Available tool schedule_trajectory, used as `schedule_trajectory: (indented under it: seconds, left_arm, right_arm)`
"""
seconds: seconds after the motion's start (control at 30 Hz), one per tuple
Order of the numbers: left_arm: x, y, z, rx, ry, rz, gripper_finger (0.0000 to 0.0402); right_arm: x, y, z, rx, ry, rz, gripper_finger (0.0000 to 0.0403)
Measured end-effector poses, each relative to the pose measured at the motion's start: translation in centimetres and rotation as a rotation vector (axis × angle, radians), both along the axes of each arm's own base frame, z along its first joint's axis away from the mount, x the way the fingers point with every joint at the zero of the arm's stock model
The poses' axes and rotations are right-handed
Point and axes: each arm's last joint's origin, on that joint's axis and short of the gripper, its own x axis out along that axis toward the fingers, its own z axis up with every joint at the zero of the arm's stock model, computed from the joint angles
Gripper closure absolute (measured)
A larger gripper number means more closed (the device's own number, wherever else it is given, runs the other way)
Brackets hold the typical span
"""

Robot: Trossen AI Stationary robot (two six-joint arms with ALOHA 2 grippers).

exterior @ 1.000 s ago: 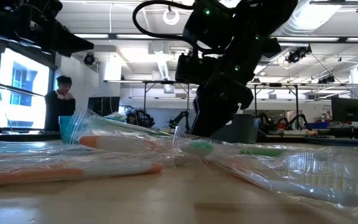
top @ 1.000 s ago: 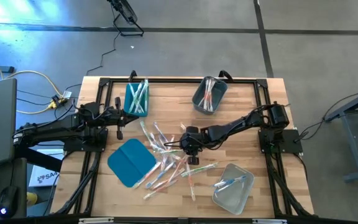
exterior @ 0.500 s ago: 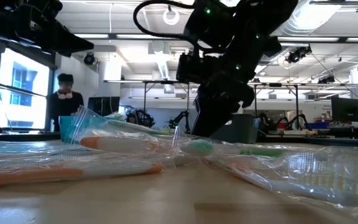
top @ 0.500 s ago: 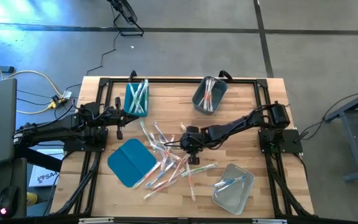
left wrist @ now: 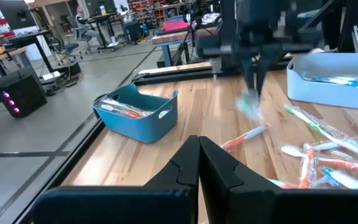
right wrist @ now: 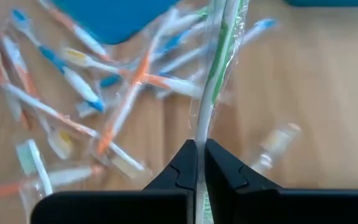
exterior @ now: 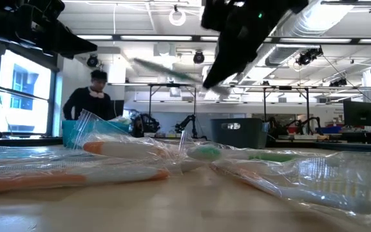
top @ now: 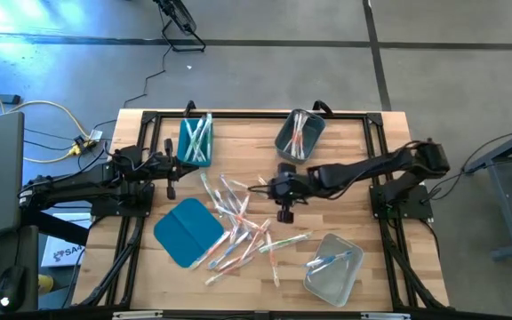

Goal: Pick & Place Toothbrushes
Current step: Put the middle green toothbrush into the blue bin

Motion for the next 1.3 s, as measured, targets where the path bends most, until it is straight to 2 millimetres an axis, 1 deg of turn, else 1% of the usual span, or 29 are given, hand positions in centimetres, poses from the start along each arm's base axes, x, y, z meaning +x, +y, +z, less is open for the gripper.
schedule_trajectory:
  seconds: [0.07, 0.17, 0.3, 0.43, 0.63, 0.73, 0.83, 1.03, 1.1, 1.2, 1.3]
  left_arm:
    - [0.0, 0.0, 0.0, 0.0, -0.001, 0.0, 0.0402]
    - [0.0, 0.0, 0.0, 0.001, -0.002, 0.003, 0.0402]
    - [0.0, 0.0, 0.1, 0.002, -0.006, 0.003, 0.0402]
    - [0.0, 0.0, 0.0, 0.008, 0.003, 0.002, 0.0402]
    - [0.0, 0.1, 0.1, 0.011, -0.004, 0.044, 0.0402]
    - [0.0, 0.2, 0.1, -0.032, -0.019, 0.079, 0.0395]
    - [0.0, 0.2, 0.1, -0.063, -0.022, 0.083, 0.037]
    - [0.3, 0.3, 0.3, -0.106, -0.057, 0.086, 0.0285]
    - [0.5, 0.3, 0.5, -0.122, -0.075, 0.086, 0.0262]
    - [0.7, 0.4, 0.7, -0.165, -0.109, 0.079, 0.0242]
    - [1.1, 0.5, 1.1, -0.237, -0.163, 0.077, 0.0239]
  right_arm:
    - [-0.6, -0.2, 1.5, 0.004, -0.048, -0.006, 0.0397]
    - [-1.3, -0.6, 3.3, 0.008, -0.112, -0.018, 0.0397]
    - [-1.7, -1.3, 4.8, 0.01, -0.183, -0.035, 0.0397]
    - [-1.8, -2.3, 5.4, 0.009, -0.22, -0.065, 0.0397]
    - [-1.5, -3.6, 5.4, 0.01, -0.244, -0.1, 0.0397]
    - [-1.4, -3.9, 5.4, 0.009, -0.25, -0.111, 0.0397]
    - [-1.4, -4.1, 5.5, 0.009, -0.265, -0.115, 0.0397]
    - [-1.3, -4.1, 5.6, 0.01, -0.28, -0.115, 0.0397]
    - [-1.2, -4.0, 5.7, 0.011, -0.292, -0.113, 0.0397]
    - [-0.8, -3.8, 5.8, 0.012, -0.323, -0.106, 0.0397]
    - [-0.4, -3.4, 5.7, -0.003, -0.351, -0.075, 0.0397]
